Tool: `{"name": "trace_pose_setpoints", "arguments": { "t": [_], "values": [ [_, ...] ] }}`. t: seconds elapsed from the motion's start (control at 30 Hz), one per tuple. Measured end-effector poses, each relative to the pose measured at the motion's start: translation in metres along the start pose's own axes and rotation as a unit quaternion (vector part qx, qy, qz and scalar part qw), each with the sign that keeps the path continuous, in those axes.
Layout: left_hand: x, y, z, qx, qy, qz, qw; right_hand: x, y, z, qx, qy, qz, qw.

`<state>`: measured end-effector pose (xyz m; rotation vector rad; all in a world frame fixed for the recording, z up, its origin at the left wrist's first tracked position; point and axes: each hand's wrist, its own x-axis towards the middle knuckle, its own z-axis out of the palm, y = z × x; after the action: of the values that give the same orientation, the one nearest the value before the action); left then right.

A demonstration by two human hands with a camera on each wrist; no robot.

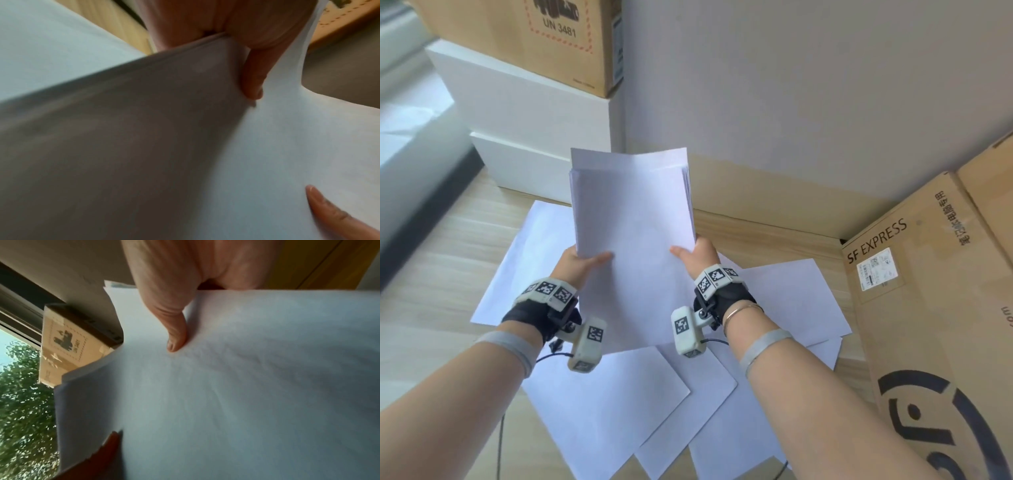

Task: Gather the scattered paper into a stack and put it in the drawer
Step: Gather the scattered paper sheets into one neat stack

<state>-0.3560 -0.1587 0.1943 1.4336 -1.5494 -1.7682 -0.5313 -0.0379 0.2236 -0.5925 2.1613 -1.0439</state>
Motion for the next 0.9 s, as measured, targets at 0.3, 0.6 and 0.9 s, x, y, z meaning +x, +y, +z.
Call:
{"name": "trace_pose_setpoints", "arguments": {
  "t": [0.3, 0.6, 0.9],
  "values": [
    [-0.023, -0.079, -0.066, 0.05, 0.109, -0.093, 0.988, -0.024, 0.047, 0.065, -0.1, -0.074, 0.03, 0.992],
    [-0.042, -0.121, -0.122, 0.062, 0.154, -0.144, 0.976, -0.049, 0.085, 0.115, -0.311, -0.123, 0.024, 0.942],
    [-0.045, -0.136, -0.131, 0.062, 0.143, -0.139, 0.978, -0.049, 0.096, 0.11, -0.315, -0.137, 0.069, 0.937]
  ]
}}
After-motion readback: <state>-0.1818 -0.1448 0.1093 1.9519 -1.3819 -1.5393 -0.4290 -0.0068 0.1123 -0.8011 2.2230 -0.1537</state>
